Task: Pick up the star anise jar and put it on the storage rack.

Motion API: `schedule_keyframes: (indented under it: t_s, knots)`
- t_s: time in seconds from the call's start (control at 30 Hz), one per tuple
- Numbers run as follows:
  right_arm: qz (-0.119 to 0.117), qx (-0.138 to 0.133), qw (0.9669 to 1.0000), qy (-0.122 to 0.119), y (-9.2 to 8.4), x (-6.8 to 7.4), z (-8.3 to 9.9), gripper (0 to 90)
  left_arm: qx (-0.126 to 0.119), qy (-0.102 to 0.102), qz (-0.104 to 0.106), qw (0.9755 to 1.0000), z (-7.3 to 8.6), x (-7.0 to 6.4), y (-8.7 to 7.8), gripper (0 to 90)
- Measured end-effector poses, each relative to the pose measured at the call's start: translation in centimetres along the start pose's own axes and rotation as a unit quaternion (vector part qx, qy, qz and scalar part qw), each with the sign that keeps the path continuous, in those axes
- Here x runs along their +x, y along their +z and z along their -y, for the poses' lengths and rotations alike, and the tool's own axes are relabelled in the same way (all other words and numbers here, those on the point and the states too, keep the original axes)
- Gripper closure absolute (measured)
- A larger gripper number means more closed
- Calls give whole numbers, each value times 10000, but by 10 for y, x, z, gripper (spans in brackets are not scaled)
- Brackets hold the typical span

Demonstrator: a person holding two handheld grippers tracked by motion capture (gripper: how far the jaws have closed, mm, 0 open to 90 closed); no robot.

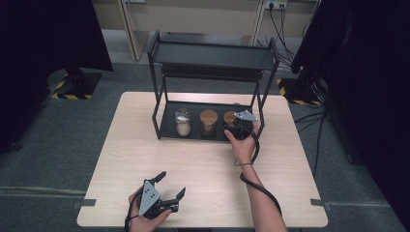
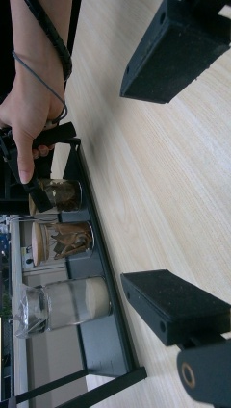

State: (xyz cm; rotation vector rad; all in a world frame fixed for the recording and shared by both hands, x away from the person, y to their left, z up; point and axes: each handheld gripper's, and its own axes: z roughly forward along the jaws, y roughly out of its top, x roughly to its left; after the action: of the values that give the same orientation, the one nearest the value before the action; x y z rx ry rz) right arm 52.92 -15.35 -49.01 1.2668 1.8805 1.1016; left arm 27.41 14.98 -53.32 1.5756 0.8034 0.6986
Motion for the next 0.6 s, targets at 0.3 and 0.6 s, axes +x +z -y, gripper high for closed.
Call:
schedule_keyframes:
  t_s: [0.3,0.6]
  knots:
    - [-68,16,10000,29,-2,-1,-1,223,10,12,1,10000,0,0,0,112]
    - [-115,51,9999,82,-3,0,-1,139,18,24,1,10000,0,0,0,111]
